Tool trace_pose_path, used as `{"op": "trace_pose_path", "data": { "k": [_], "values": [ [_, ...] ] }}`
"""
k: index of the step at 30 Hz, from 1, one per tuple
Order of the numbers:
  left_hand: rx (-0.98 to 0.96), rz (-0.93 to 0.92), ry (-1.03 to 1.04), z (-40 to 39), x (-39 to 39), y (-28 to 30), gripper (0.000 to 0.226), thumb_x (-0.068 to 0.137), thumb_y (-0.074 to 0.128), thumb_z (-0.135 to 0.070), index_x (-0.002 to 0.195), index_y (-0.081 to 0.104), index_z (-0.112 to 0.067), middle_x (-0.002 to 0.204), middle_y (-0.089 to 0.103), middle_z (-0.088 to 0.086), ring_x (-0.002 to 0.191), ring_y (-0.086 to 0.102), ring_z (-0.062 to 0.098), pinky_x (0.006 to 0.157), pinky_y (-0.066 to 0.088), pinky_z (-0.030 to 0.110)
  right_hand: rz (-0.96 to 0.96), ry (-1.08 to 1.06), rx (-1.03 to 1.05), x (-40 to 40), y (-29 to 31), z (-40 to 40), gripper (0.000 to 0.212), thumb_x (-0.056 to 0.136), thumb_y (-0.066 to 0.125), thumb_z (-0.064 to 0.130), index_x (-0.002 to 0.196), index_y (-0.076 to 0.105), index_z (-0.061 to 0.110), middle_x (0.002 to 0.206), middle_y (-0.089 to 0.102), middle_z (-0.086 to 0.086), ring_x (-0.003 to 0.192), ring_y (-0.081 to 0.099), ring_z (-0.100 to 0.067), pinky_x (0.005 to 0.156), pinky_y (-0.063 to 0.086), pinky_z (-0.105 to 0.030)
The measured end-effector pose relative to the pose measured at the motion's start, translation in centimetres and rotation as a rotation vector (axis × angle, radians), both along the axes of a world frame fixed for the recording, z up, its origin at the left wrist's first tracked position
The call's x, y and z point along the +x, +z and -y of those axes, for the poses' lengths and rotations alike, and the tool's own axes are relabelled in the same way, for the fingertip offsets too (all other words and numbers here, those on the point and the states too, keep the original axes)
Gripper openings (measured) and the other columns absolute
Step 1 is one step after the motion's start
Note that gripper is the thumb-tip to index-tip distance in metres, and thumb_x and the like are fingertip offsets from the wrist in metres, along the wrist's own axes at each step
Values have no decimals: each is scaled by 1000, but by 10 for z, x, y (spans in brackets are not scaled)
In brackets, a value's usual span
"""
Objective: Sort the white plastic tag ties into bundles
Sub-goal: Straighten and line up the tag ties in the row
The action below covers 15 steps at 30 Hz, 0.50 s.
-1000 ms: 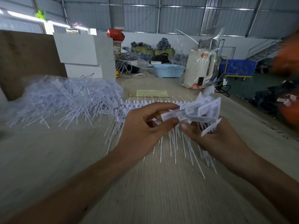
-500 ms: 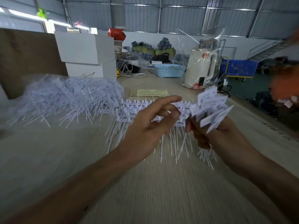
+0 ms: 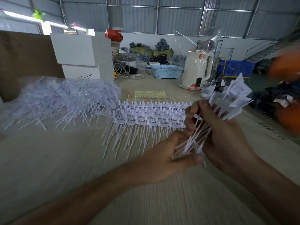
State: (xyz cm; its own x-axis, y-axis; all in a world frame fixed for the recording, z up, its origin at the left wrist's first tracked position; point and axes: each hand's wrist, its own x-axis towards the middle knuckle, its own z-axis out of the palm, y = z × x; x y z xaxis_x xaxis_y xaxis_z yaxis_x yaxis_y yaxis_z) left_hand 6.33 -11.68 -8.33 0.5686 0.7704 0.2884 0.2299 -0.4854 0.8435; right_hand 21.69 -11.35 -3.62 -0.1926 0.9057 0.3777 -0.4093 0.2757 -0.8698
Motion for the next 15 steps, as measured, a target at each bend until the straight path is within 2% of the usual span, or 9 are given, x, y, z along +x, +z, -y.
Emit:
{"op": "trace_pose_path", "data": {
  "k": [2, 3, 4, 6, 8, 11, 13, 15],
  "values": [
    [46, 29, -6, 3, 6, 0, 35, 100, 57, -33, 132, 53, -18, 120, 68, -9, 110, 64, 1, 97, 50, 25, -54, 23, -5, -3, -1, 0, 25, 96, 54, 31, 82, 63, 13, 77, 54, -6, 61, 53, -14, 56, 49, -27],
    [67, 58, 8, 5, 9, 0, 18, 103, 53, -28, 117, 58, -19, 103, 73, -2, 93, 69, 3, 84, 52, 21, -47, 5, 15, -4, -2, 1, 25, 97, 54, 31, 80, 64, 14, 76, 55, -6, 61, 54, -14, 56, 49, -28],
    [69, 91, 22, 7, 11, 0, 11, 105, 49, -23, 103, 59, -20, 89, 74, 6, 78, 68, 5, 72, 51, 18, -11, -42, 46, -4, -3, 2, 27, 97, 54, 33, 79, 64, 16, 74, 56, -6, 61, 54, -15, 57, 49, -28],
    [33, 140, 17, 9, 13, 0, 21, 107, 43, -18, 89, 54, -22, 76, 70, 11, 62, 63, 11, 60, 47, 21, 114, -180, 115, -4, -6, 2, 30, 98, 54, 39, 76, 64, 20, 72, 57, -7, 62, 54, -17, 59, 47, -31],
    [-33, 186, -5, 11, 13, 1, 21, 108, 40, -17, 90, 53, -16, 70, 65, -2, 55, 57, 10, 53, 45, 23, 205, -261, 146, -4, -6, 3, 35, 100, 51, 43, 76, 62, 19, 71, 57, -10, 59, 53, -19, 51, 44, -30],
    [-80, 264, -26, 15, 15, 3, 24, 107, 39, -21, 89, 53, -13, 56, 55, -18, 48, 47, -4, 51, 39, 8, 222, -261, 109, -4, -8, 2, 38, 100, 49, 42, 74, 60, 18, 69, 52, -20, 48, 48, -22, 37, 36, -25],
    [-77, 262, 10, 14, 15, 3, 30, 102, 40, -34, 85, 54, -14, 51, 49, -19, 45, 45, -5, 50, 36, 4, 257, -271, 104, -6, -10, 0, 38, 100, 49, 41, 70, 58, 17, 71, 51, -25, 48, 46, -22, 41, 38, -28],
    [-33, 216, 74, 10, 12, 3, 34, 101, 40, -39, 78, 53, -18, 53, 49, -17, 48, 44, -2, 51, 37, 9, 282, -290, 93, -8, -12, -2, 38, 97, 51, 42, 73, 57, 13, 76, 54, -21, 55, 49, -23, 53, 41, -36]
  ]
}}
